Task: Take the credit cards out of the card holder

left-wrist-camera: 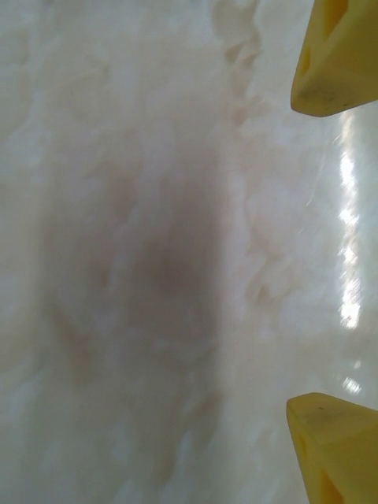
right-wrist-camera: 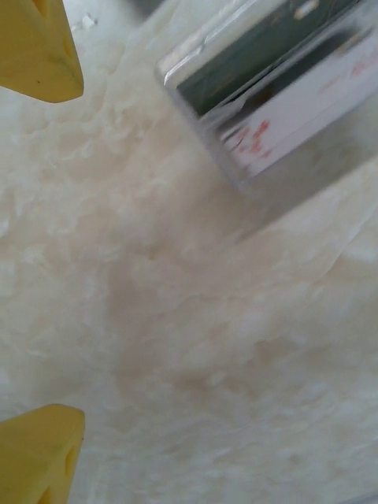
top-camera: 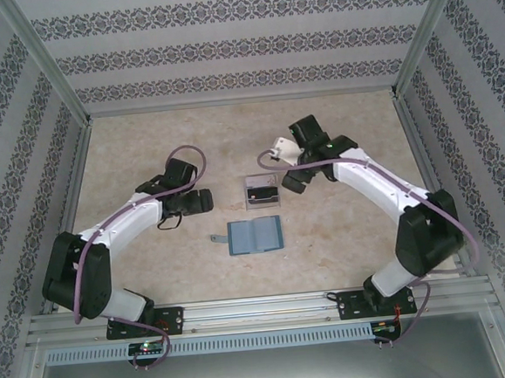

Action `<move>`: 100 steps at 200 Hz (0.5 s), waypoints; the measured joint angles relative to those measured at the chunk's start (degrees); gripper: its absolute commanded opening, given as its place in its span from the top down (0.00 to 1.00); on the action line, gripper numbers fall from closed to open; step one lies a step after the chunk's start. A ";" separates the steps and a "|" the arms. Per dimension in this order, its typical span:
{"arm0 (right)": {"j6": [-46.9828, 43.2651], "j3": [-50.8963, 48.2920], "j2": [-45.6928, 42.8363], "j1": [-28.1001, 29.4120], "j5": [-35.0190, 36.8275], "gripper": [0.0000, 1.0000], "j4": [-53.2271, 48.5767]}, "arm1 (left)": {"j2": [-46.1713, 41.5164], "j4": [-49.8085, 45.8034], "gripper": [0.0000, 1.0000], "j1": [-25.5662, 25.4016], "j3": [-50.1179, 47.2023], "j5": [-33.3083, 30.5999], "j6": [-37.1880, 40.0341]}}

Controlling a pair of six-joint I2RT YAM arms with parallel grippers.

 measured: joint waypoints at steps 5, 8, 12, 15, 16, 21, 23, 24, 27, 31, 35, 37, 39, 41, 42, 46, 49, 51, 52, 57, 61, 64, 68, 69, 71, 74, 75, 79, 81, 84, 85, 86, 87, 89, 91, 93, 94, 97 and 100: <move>0.85 -1.70 -0.94 -0.83 0.46 0.02 1.22 | -0.11 0.24 0.00 0.35 0.00 -1.40 0.66; 1.40 -2.67 -1.42 -1.27 0.52 0.02 2.01 | -0.24 0.48 0.00 0.59 -0.02 -2.29 0.87; 2.34 -4.28 -2.27 -2.10 0.81 0.02 3.41 | -0.33 0.85 0.00 0.92 -0.09 -3.28 1.33; 2.97 -5.31 -2.75 -2.56 0.96 0.02 4.22 | -0.44 1.07 0.00 1.20 -0.15 -4.02 1.46; 3.19 -5.55 -2.89 -2.67 1.03 0.02 4.42 | -0.48 1.16 0.00 1.27 -0.15 -4.22 1.55; 4.39 -7.32 -3.72 -3.67 1.27 0.02 5.90 | -0.72 1.77 0.00 1.92 -0.37 -5.53 2.10; 4.94 -8.04 -4.07 -4.07 1.42 0.02 6.54 | -0.81 1.92 0.00 2.12 -0.44 -5.88 2.21; 5.33 -8.50 -4.26 -4.37 1.53 0.02 6.93 | -0.90 2.16 0.00 2.34 -0.52 -6.19 2.34; 6.01 -9.38 -4.66 -4.92 1.53 0.02 7.74 | -1.07 2.58 0.00 2.67 -0.76 -6.69 2.54; 7.23 -10.73 -5.18 -5.79 1.79 0.02 8.96 | -1.38 3.13 0.00 3.30 -1.09 -7.61 2.73; 8.31 -12.09 -5.70 -6.58 1.92 0.02 10.34 | -1.73 3.63 0.00 3.91 -1.51 -8.41 2.99; 8.94 -12.76 -5.95 -7.06 2.03 0.02 11.10 | -1.92 4.00 0.00 4.28 -1.77 -8.92 3.13; 9.38 -13.20 -6.12 -7.37 2.01 0.02 11.56 | -2.03 4.20 0.00 4.50 -1.95 -9.18 3.15; 9.84 -13.90 -6.34 -7.78 2.03 0.02 12.26 | -2.23 4.50 0.00 4.81 -2.19 -9.62 3.28; 10.23 -14.32 -6.47 -8.04 2.08 0.02 12.70 | -2.36 4.63 0.00 5.03 -2.36 -9.94 3.34; 11.30 -15.50 -6.82 -8.81 2.16 0.02 14.05 | -2.71 5.31 0.00 5.62 -2.89 -10.82 3.56; 12.22 -16.68 -7.13 -9.49 2.19 0.02 15.47 | -3.02 5.79 0.00 6.01 -3.34 -11.43 3.72; 12.63 -17.16 -7.23 -9.77 2.23 0.02 16.06 | -3.23 6.25 0.00 6.34 -3.72 -12.04 3.87; 13.00 -17.62 -7.34 -10.08 2.27 0.02 16.55 | -3.37 6.56 0.00 6.56 -3.96 -12.41 3.96; 14.25 -19.26 -7.63 -10.99 2.34 0.02 18.67 | -3.89 7.67 0.00 7.21 -4.92 -13.66 4.28; 15.41 -20.76 -7.87 -11.89 2.32 0.02 20.68 | -4.24 8.59 0.00 7.65 -5.68 -14.49 4.44; 16.11 -21.81 -7.93 -12.46 2.34 0.02 22.03 | -4.50 9.11 0.00 8.04 -6.21 -15.13 4.63; 17.20 -23.28 -8.00 -13.27 2.32 0.02 23.91 | -4.81 9.73 0.00 8.57 -6.93 -15.78 4.85; 17.33 -23.52 -8.00 -13.40 2.32 0.02 24.15 | -4.90 9.90 0.00 8.74 -7.15 -16.02 4.87; 17.86 -24.24 -8.00 -13.84 2.34 0.02 25.14 | -5.01 10.19 0.00 9.05 -7.45 -16.46 5.03; 18.58 -25.20 -8.00 -14.38 2.32 0.02 26.38 | -5.11 10.51 0.00 9.38 -7.82 -16.87 5.14; 18.84 -25.64 -8.00 -14.62 2.32 0.02 26.95 | -5.14 10.60 0.00 9.44 -7.91 -16.98 5.18; 19.89 -26.97 -7.93 -15.41 2.34 0.02 28.65 | -5.22 11.06 0.00 9.99 -8.35 -17.73 5.42; 20.17 -27.43 -7.93 -15.67 2.32 0.02 29.24 | -5.29 11.32 0.00 10.23 -8.57 -18.03 5.53; 20.87 -28.48 -7.85 -16.24 2.36 0.02 30.69 | -5.33 11.82 0.00 10.58 -8.90 -18.60 5.79; 21.07 -28.70 -7.82 -16.35 2.36 0.02 30.97 | -5.35 12.02 0.00 10.73 -9.05 -18.82 5.90; 21.29 -28.92 -7.82 -16.46 2.36 0.02 31.26 | -5.35 12.17 0.00 10.80 -9.11 -18.95 5.97; 21.59 -29.33 -7.82 -16.68 2.36 0.02 31.82 | -5.35 12.35 0.00 10.86 -9.18 -19.04 6.01; 21.94 -29.88 -7.80 -16.96 2.38 0.02 32.52 | -5.40 12.68 0.00 11.02 -9.40 -19.41 6.14; 22.25 -30.23 -7.76 -17.16 2.43 0.02 33.03 | -5.42 13.20 0.00 11.26 -9.62 -19.78 6.40; 22.82 -30.67 -7.69 -17.35 2.49 0.02 33.57 | -5.49 13.57 0.00 11.47 -9.84 -20.04 6.60; 23.06 -30.95 -7.67 -17.51 2.56 0.02 33.99 | -5.51 13.75 0.00 11.54 -9.90 -20.17 6.69; 23.54 -31.45 -7.61 -17.73 2.58 0.02 34.75 | -5.53 14.51 0.00 11.80 -10.27 -20.68 7.13; 24.15 -31.89 -7.54 -17.92 2.62 0.02 35.50 | -5.62 15.19 0.00 12.02 -10.58 -21.07 7.41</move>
